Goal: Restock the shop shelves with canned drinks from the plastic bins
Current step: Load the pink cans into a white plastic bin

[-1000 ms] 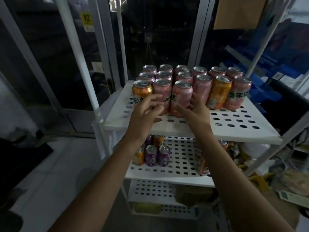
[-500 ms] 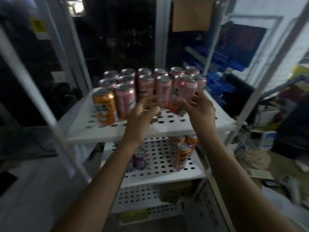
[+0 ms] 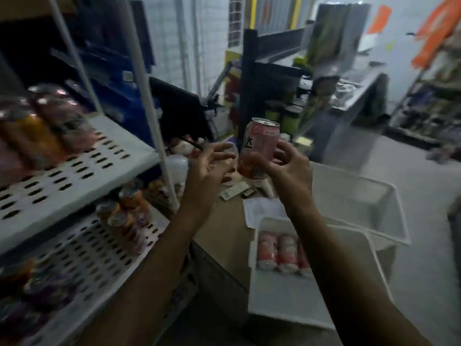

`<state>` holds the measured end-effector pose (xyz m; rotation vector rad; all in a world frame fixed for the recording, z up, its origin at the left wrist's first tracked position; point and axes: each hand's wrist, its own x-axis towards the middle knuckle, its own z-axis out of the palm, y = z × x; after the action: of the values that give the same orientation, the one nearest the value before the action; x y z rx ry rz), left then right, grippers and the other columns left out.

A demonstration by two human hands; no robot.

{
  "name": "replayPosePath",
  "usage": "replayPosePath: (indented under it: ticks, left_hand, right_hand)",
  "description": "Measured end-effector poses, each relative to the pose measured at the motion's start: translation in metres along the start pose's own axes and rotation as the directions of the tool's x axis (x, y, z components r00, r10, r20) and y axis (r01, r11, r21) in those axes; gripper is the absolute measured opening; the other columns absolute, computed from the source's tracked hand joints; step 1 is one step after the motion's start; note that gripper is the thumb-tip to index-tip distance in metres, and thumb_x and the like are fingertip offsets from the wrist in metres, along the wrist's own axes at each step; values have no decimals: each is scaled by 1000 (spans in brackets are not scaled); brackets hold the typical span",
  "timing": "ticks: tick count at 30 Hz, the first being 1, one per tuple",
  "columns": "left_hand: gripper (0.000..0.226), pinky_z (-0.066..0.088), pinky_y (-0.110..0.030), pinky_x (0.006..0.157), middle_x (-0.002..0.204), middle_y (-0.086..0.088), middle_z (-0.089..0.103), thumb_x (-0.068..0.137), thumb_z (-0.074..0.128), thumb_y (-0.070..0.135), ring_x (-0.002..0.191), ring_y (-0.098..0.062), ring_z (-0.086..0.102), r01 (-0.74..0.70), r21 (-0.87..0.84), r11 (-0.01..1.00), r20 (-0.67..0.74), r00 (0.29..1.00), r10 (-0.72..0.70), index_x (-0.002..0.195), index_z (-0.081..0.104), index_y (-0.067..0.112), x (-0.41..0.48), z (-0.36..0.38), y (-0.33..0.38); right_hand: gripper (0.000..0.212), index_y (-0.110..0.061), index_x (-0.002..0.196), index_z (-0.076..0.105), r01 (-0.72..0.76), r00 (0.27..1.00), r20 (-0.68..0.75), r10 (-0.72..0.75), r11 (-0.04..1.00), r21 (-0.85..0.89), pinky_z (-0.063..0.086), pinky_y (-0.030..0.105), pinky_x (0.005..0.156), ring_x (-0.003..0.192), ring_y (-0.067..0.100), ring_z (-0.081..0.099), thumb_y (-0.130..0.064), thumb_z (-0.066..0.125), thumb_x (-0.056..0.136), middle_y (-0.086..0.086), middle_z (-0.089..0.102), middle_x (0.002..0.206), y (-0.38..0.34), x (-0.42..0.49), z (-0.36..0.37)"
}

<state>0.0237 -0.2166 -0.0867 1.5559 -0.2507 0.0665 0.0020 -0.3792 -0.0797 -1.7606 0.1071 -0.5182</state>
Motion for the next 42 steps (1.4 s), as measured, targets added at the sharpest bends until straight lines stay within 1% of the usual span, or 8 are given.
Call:
replayPosePath:
  ticks: [6, 11, 15, 20, 25, 31, 36, 42]
  left_hand:
    - [32, 59, -37, 81, 111, -5, 70, 85, 58, 27, 101, -24, 70, 105, -4, 994, 224, 969, -101, 116, 65, 29, -5, 104, -54]
    - [31, 58, -35, 80, 112, -2, 70, 84, 59, 26, 98, -22, 70, 252, 35, 967, 346, 905, -248, 115, 66, 31, -35, 167, -115]
    - [31, 58, -31, 79, 115, -5, 71, 90, 61, 21, 108, -25, 69, 341, 81, 936, 353, 869, -347, 119, 65, 26, -55, 190, -163]
    - [33, 59, -45, 88, 115, -5, 71, 85, 61, 26, 109, -27, 68, 417, 128, 900, 316, 843, -435, 117, 67, 26, -68, 198, -206]
    - [30, 59, -40, 87, 118, -2, 69, 90, 62, 22, 111, -22, 67, 442, 158, 883, 280, 838, -469, 120, 65, 24, -68, 199, -226]
    - [27, 55, -23, 74, 115, -2, 69, 99, 56, 8, 96, -13, 70, 487, 153, 860, 250, 823, -511, 122, 64, 20, -60, 201, -238]
    - [26, 54, -25, 77, 114, -2, 70, 98, 58, 9, 101, -17, 69, 494, 146, 857, 252, 819, -515, 122, 64, 18, -56, 205, -242]
    - [33, 59, -33, 80, 116, -6, 70, 88, 61, 21, 100, -21, 70, 461, 127, 878, 232, 847, -478, 121, 65, 21, -48, 194, -227]
  right_hand:
    - [68, -19, 127, 66, -266, 947, -214, 240, 959, -102, 60, 27, 85, 96, 2, 70, -48, 88, 69, -6, 75, 110, 79, -23, -101]
    - [48, -20, 108, 73, -447, 855, -345, 388, 888, -109, 62, 32, 81, 86, 0, 72, -41, 89, 68, -9, 76, 94, 152, -56, -154]
    - [62, -23, 111, 73, -584, 780, -363, 509, 802, -129, 61, 39, 84, 89, 2, 72, -55, 85, 60, -10, 76, 96, 206, -80, -172]
    - [62, -32, 102, 72, -706, 695, -370, 617, 684, -185, 61, 42, 81, 83, 9, 72, -69, 78, 53, -10, 76, 89, 261, -91, -176]
    - [59, -24, 108, 73, -761, 649, -384, 657, 575, -301, 57, 42, 82, 89, 23, 70, -63, 77, 63, 0, 75, 95, 293, -77, -178]
    - [64, -21, 116, 71, -749, 656, -354, 666, 521, -409, 54, 38, 84, 99, 27, 68, -60, 79, 67, 3, 75, 106, 311, -69, -179]
    - [51, -21, 107, 75, -739, 663, -340, 667, 509, -441, 52, 34, 74, 93, 29, 68, -60, 73, 75, 4, 76, 97, 315, -72, -181]
    - [48, -19, 124, 68, -641, 767, -355, 535, 664, -384, 47, 29, 85, 109, 20, 64, -49, 68, 87, 3, 70, 120, 297, -64, -167]
